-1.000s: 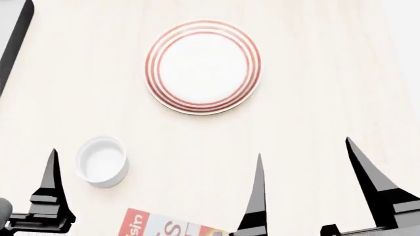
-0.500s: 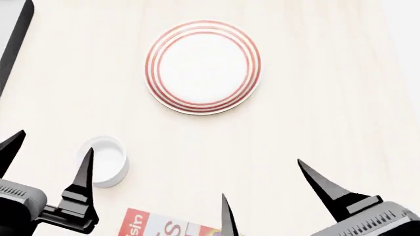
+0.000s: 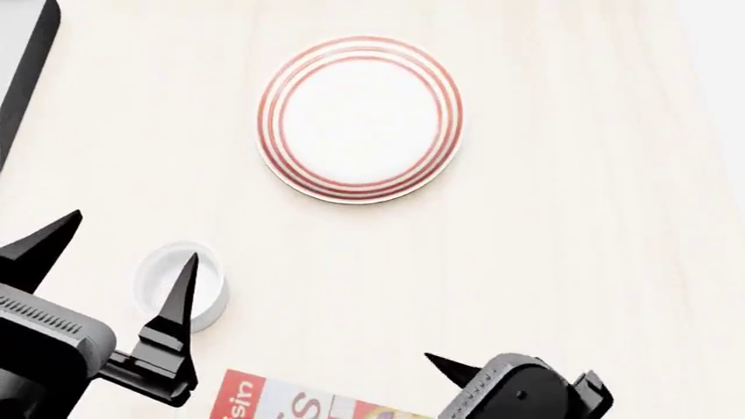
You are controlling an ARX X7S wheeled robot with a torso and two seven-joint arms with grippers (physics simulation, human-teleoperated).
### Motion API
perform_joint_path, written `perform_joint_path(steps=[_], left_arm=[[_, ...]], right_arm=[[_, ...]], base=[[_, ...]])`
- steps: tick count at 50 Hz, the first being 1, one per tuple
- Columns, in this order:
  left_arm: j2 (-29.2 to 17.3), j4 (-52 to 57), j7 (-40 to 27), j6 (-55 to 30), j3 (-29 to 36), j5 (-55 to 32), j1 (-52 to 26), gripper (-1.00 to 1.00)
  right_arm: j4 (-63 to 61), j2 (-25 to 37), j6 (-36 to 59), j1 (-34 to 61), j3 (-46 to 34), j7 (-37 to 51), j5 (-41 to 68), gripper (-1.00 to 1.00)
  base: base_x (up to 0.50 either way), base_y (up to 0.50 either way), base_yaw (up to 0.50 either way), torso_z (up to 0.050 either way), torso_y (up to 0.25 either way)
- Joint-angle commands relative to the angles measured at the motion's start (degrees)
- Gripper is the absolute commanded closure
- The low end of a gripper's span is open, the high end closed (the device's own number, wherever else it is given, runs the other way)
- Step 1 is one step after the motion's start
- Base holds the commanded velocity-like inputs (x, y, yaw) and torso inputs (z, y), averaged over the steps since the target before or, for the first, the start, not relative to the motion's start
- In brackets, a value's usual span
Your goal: Pick the akita bowl on the cookies box and place it on the plate.
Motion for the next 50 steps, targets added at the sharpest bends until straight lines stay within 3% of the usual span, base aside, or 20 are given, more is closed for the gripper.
perform_joint_path(steps=[1, 10, 20, 34, 50], left_arm=[[0.9, 0.0, 1.7, 0.0, -0.5, 1.1, -0.6, -1.0], [0.7, 0.3, 1.6, 0.3, -0.4, 1.2, -0.5, -1.0], [0.5, 0.3, 1.6, 1.0, -0.1, 1.5, -0.3, -1.0], [0.2, 0.2, 1.6, 1.8, 0.1, 1.6, 0.1, -1.0], [-0.1, 0.2, 1.6, 2.3, 0.2, 1.7, 0.3, -1.0]], right_arm=[[0.6, -2.8, 9.3, 15.6, -7.4, 6.4, 15.8, -1.0], [1.5, -6.3, 11.4, 23.0, -10.3, 13.6, 27.0, -1.0], [2.8, -14.5, 12.7, 28.9, -15.6, 20.9, 34.1, -1.0], [6.0, -24.3, 14.5, 27.7, -21.4, 22.6, 33.0, -1.0], [9.7, -29.3, 14.1, 27.1, -25.8, 24.3, 34.7, -1.0]], base=[[0.0, 0.0, 0.0, 0.0, 0.0], [0.0, 0.0, 0.0, 0.0, 0.0], [0.0, 0.0, 0.0, 0.0, 0.0], [0.0, 0.0, 0.0, 0.0, 0.0], [0.0, 0.0, 0.0, 0.0, 0.0]])
